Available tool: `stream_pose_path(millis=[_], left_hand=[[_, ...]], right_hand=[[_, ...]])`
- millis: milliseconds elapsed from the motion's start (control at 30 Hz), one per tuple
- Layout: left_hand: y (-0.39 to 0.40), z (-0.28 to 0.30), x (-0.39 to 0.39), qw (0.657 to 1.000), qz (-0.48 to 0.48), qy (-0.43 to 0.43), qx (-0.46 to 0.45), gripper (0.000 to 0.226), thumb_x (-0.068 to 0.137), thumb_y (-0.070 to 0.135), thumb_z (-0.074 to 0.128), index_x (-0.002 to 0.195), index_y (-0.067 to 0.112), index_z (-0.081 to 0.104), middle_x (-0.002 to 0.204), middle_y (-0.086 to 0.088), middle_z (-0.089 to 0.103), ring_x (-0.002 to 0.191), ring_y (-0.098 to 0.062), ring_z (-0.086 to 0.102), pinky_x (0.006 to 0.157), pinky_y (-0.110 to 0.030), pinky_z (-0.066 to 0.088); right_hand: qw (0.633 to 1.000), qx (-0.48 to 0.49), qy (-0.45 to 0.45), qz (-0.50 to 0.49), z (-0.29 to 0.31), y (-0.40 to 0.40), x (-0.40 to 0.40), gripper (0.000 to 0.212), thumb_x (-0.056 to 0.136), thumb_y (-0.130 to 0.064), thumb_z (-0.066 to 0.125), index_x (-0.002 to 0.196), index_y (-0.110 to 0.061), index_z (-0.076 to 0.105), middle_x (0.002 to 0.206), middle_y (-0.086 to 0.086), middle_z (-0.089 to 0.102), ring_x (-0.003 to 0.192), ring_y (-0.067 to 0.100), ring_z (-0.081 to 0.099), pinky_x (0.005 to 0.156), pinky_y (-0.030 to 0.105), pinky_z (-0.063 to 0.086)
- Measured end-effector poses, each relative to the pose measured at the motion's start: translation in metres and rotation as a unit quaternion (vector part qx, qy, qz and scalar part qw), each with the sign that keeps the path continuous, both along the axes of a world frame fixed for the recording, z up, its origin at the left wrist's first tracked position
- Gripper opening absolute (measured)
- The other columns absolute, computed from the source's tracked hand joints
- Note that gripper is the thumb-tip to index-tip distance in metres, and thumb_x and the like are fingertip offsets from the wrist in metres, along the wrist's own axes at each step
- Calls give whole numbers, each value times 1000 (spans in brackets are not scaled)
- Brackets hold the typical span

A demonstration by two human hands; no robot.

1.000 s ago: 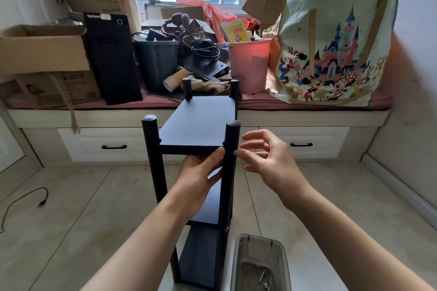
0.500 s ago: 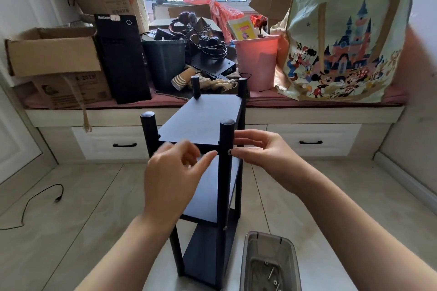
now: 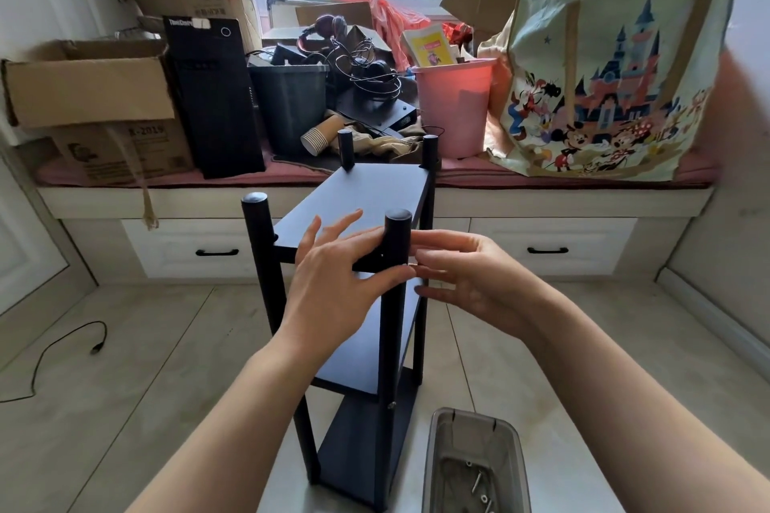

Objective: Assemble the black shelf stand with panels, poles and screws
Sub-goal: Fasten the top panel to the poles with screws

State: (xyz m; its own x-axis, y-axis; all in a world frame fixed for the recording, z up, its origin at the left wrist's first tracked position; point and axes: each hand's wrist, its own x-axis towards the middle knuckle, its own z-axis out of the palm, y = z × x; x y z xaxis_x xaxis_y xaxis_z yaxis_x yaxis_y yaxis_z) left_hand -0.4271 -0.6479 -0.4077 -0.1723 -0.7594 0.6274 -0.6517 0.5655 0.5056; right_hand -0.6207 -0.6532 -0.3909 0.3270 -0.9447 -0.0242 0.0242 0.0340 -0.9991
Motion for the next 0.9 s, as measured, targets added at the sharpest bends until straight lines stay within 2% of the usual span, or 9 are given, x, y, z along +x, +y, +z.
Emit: stream_pose_path(millis=[133, 200, 267, 367, 467, 600, 700, 767, 900], left_hand=[[0, -1, 1, 1000, -5, -7, -5, 36, 89, 48, 68, 122, 51, 54, 120, 34, 49, 137, 6, 25, 122, -32, -3], [1, -2, 1, 1000, -4, -9, -12, 39, 88, 50, 66, 126, 50, 54, 122, 34, 49, 139, 5, 25, 124, -34, -3], [1, -2, 2, 1000, -4, -13, -18, 44, 89, 48, 68, 131, 43, 57, 125, 34, 48, 141, 4, 26, 125, -38, -2], [1, -2, 2, 999, -5, -26, -29, 49, 85, 53, 61, 131, 37, 62, 125, 35, 46, 141, 5, 26, 126, -39, -1], [1, -1, 3, 999, -6, -33, -33, 52, 83, 55, 59, 130, 34, 65, 126, 30, 51, 141, 3, 33, 125, -35, 4], [3, 2, 3, 998, 5, -46, -51, 56, 81, 64, 57, 128, 34, 67, 127, 13, 67, 132, -7, 53, 121, -42, 19], [1, 4, 5, 998, 8, -51, -47, 58, 80, 66, 53, 124, 33, 69, 123, 10, 70, 124, -8, 59, 119, -46, 25], [-1, 4, 6, 998, 2, -50, -37, 57, 79, 66, 54, 123, 33, 69, 124, 12, 70, 125, -6, 59, 120, -44, 23], [-6, 4, 13, 999, -23, -32, -16, 54, 77, 66, 59, 121, 37, 70, 126, 21, 66, 128, 2, 53, 124, -44, 17]], right_hand=[[983, 101, -146, -49, 4, -7, 11, 11, 94, -14, 60, 104, -10, 61, 108, 16, 70, 85, 30, 71, 85, 45, 58], [969, 138, -194, -68, 6, -10, 20, 17, 95, -22, 61, 105, -8, 63, 104, 18, 69, 77, 32, 71, 68, 39, 60], [964, 152, -206, -75, 6, -14, 29, 35, 95, -29, 63, 119, -5, 60, 98, 18, 70, 75, 34, 72, 62, 37, 59], [955, 166, -237, -69, 4, -23, 41, 52, 92, -35, 66, 130, -1, 54, 90, 17, 71, 79, 35, 72, 66, 41, 59], [924, 206, -321, -39, 3, -29, 47, 43, 94, -32, 65, 122, 0, 56, 89, 18, 73, 87, 34, 73, 81, 46, 57], [937, 168, -305, -24, -1, -38, 52, 29, 97, -14, 52, 114, 8, 59, 104, 19, 65, 104, 30, 64, 99, 39, 52], [932, 161, -323, -27, -1, -40, 53, 22, 96, -8, 50, 104, 9, 61, 95, 19, 65, 90, 26, 67, 89, 34, 58], [928, 157, -336, -23, -1, -39, 52, 21, 97, -7, 48, 97, 9, 62, 89, 18, 67, 81, 24, 69, 78, 31, 61], [926, 150, -345, -26, -1, -36, 55, 23, 98, -7, 47, 92, 8, 63, 82, 17, 69, 72, 22, 71, 70, 29, 61]])
